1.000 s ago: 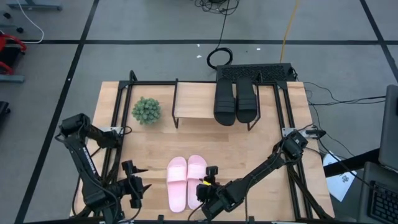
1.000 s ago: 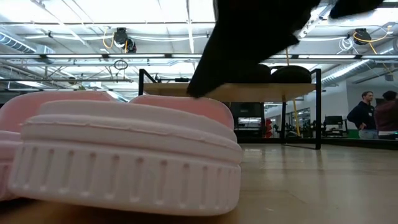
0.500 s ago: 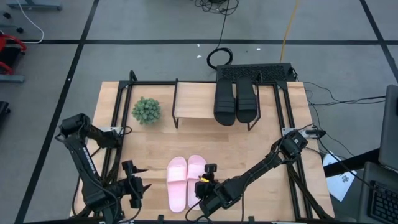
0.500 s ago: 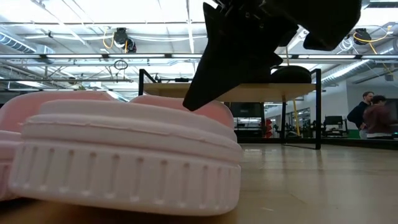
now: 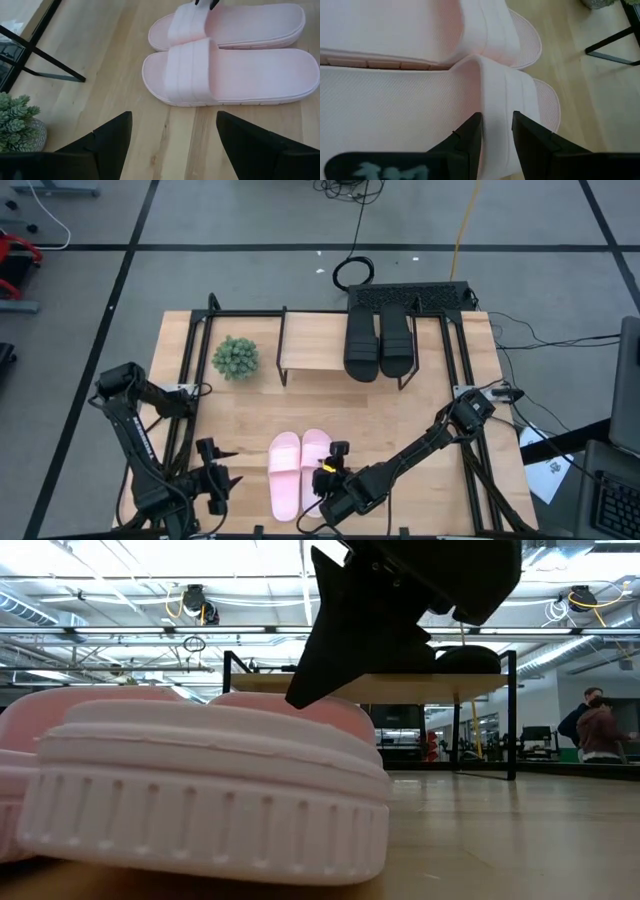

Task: Pick and place slides into the shelf
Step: Put the right pink slipper on the shelf

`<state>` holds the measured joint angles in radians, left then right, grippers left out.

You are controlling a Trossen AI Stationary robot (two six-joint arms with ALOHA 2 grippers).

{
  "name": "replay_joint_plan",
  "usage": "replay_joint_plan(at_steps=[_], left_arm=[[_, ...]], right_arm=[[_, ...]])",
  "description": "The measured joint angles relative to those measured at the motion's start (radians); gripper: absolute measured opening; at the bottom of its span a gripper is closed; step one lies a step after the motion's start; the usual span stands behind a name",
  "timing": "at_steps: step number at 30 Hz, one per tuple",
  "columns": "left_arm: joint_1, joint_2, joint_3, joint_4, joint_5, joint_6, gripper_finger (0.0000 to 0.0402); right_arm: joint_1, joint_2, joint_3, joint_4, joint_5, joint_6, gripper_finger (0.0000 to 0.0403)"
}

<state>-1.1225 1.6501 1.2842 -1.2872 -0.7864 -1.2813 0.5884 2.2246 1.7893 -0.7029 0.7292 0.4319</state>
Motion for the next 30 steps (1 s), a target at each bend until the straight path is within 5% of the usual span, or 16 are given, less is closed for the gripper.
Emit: replay_joint_plan(at_steps=[21,30], left_arm=[[0.000,0.000,0.000,0.001,0.000,0.021,0.0294],[0.000,0.000,0.000,0.001,0.000,0.020,0.0294]], right_arm=[[0.000,-0.003,-0.074,-0.004,-0.026,0.087,0.0098],[0.000,-0.003,-0.089,0.023,0.048,0.010,0.0083]])
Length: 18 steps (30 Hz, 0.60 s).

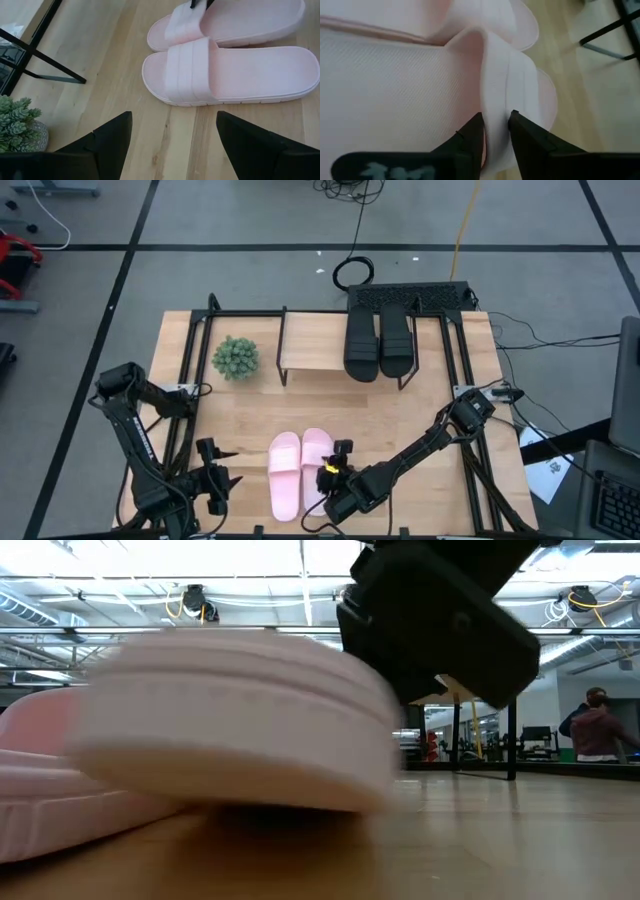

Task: Pick and place slides into the shelf
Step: Put the right pink slipper on the shelf

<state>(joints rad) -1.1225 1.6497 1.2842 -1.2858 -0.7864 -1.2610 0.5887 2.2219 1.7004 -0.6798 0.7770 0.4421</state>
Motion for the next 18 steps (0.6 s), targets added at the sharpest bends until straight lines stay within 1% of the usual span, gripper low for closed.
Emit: replay_joint_plan(at_steps=[6,14,18], left_arm=[[0.000,0.000,0.000,0.001,0.000,0.000,0.0294],[0.000,0.000,0.000,0.003,0.000,0.007,0.0294],[0.000,0.000,0.000,0.004,0.000,0.007,0.0294]], right_arm=[[-0.012,0.001,-0.001,0.003,0.002,-0.017,0.0052],[-0.017,0.001,-0.002,0.031,0.009,-0.009,0.0033],[-0.034,0.001,-0.002,0.052,0.013,-0.003,0.0013]])
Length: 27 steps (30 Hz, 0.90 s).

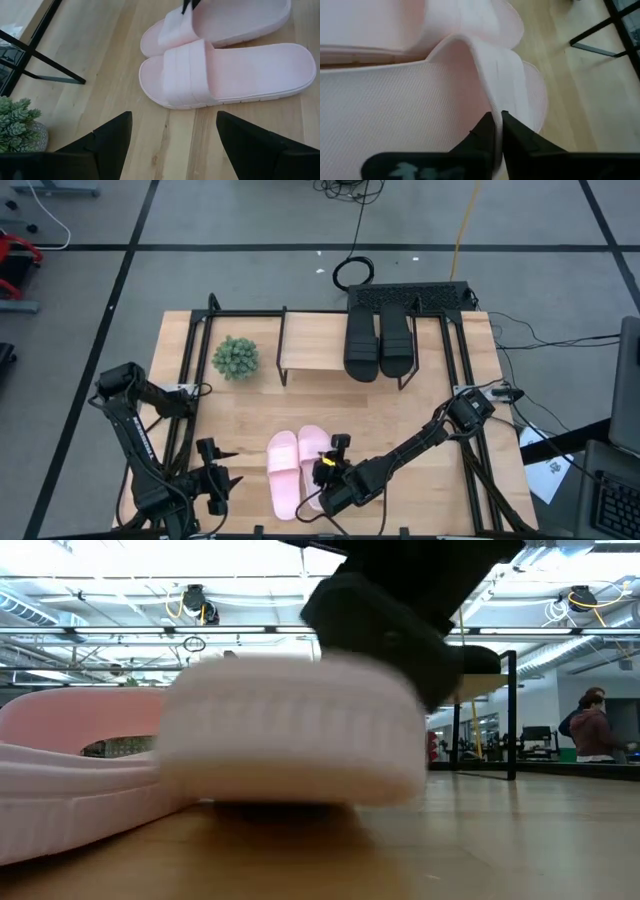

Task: Pick and place slides into the shelf
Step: Put the right pink slipper on the shelf

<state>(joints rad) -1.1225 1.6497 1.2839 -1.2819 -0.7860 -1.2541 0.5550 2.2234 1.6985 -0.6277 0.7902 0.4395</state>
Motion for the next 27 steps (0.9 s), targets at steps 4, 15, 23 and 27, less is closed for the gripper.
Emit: replay_joint_plan(at_steps=[4,15,23,27], left_arm=[[0.000,0.000,0.000,0.000,0.000,-0.001,0.0294],[0.000,0.000,0.000,0.000,0.000,-0.003,0.0294],[0.000,0.000,0.000,0.000,0.001,-0.001,0.0294],[0.000,0.000,0.000,0.000,0.001,0.000,0.0294]], right_arm=[[-0.010,0.000,0.000,-0.001,0.003,0.012,0.0006],[-0.006,-0.056,0.024,-0.095,0.053,0.020,0.0002],[-0.012,-0.108,0.168,-0.272,0.165,-0.069,0.0001],[-0.044,-0.149,0.207,-0.302,0.233,-0.156,0.0001]])
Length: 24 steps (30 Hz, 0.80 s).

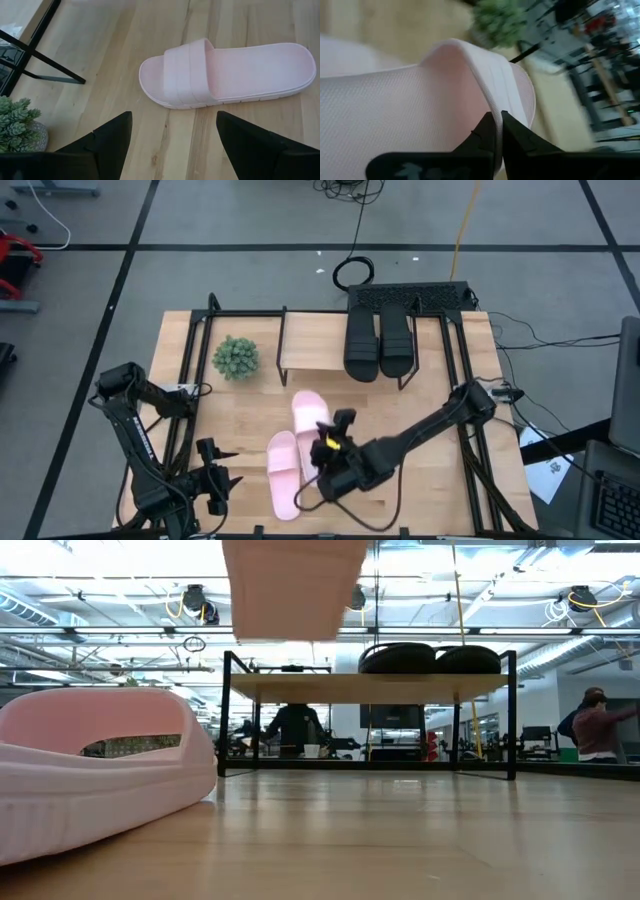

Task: Pick and place slides into the shelf
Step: Put the right pink slipper on the shelf

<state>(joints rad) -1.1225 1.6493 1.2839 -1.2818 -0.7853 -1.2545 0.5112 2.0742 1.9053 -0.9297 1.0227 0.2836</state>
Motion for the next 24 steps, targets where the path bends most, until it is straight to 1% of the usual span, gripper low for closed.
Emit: replay_joint_plan(at_steps=[5,13,16,19,22,24], left_arm=[[0.000,0.000,0.000,-0.001,0.000,0.003,0.0294],[0.000,0.000,0.000,-0.001,0.000,0.019,0.0294],[0.001,0.000,0.000,-0.001,0.000,0.019,0.0294],[0.001,0.000,0.000,-0.001,0.000,0.020,0.0294],[0.001,0.000,0.000,-0.001,-0.003,0.020,0.0294],[0.001,0.000,0.000,-0.002,-0.006,0.020,0.0294]], right_arm=[[-0.071,-0.062,0.002,-0.009,0.050,-0.103,0.0001],[-0.243,-0.157,0.002,-0.005,0.053,-0.252,0.0000],[-0.307,-0.185,0.002,-0.002,0.033,-0.293,0.0000],[-0.367,-0.203,0.002,0.004,-0.017,-0.334,0.0000],[-0.418,-0.204,0.002,0.038,-0.048,-0.392,0.0000],[-0.450,-0.205,0.002,0.063,-0.089,-0.432,0.0000]])
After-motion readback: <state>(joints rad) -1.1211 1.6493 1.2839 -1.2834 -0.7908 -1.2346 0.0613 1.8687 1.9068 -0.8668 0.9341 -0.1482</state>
